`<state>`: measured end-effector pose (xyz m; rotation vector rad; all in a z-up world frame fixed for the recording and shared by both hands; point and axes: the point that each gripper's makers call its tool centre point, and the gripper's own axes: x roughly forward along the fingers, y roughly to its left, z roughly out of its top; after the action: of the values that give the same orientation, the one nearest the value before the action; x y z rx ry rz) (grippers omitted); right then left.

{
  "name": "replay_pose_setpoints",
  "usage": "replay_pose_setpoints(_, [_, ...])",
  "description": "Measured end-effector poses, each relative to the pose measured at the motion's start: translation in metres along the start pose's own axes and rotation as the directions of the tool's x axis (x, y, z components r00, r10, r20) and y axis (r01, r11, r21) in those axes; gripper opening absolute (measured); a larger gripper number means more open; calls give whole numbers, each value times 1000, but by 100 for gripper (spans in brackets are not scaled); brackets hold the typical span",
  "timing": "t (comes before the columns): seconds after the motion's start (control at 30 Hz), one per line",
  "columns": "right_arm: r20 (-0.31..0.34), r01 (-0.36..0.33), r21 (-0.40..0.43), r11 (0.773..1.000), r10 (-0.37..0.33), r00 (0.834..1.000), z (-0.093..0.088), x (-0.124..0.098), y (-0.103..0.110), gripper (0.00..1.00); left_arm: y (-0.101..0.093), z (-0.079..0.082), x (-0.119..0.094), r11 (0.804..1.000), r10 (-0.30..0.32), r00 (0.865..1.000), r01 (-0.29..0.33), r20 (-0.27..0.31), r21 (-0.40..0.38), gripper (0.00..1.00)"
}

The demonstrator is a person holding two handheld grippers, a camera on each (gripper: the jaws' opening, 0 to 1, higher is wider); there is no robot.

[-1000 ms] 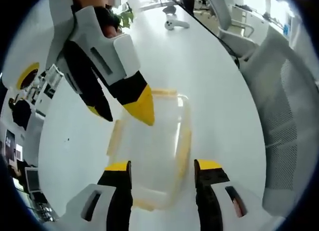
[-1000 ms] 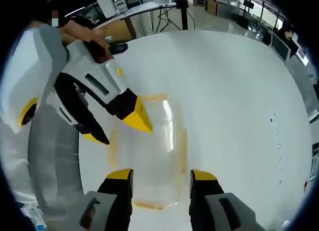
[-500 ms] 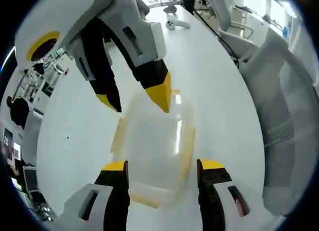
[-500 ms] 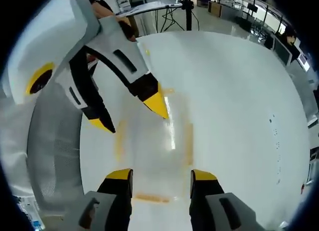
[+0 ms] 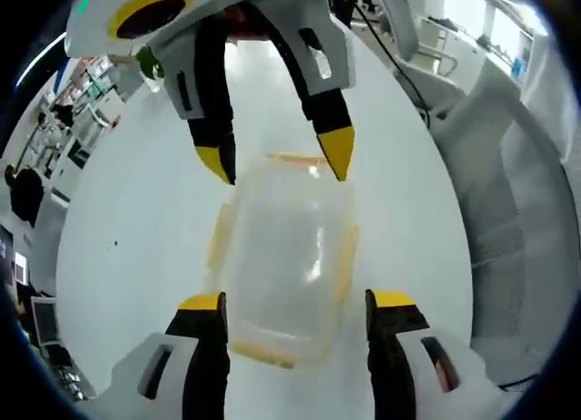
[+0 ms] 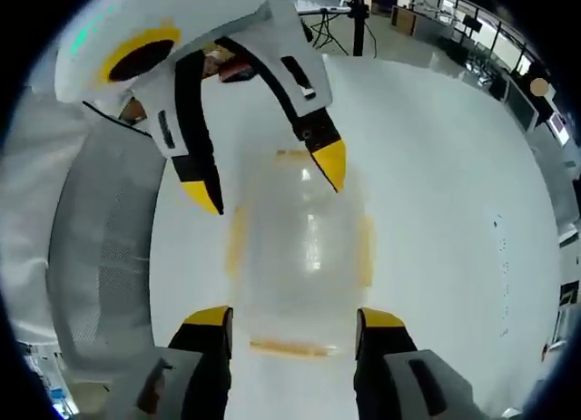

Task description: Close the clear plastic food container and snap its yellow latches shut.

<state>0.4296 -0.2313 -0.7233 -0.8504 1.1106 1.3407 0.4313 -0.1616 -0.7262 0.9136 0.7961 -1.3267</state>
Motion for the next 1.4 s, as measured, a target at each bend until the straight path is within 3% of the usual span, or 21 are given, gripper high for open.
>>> replay_pose_setpoints(0.47, [-11,43,-16,999,-43,999,-1,-2,4,56,9,-11,-1,998,-19,999,21,-44,52,67])
replay_pose_setpoints(0.87, [-19,103,-30,994,-103,994,-6,5,7,69,15,-24,3,995,-28,994,38,-102,94,74])
replay_pose_setpoints(1.23, [-7,175,-14,985,-175,985,-8,12,1,72,25,-31,13,990,7,992,11,-126,142,76])
replay_pose_setpoints(1.4, [-2,208,-2,978,-208,978,-7,15,-4,72,26,-27,20,988,12,993,6,-115,154,78])
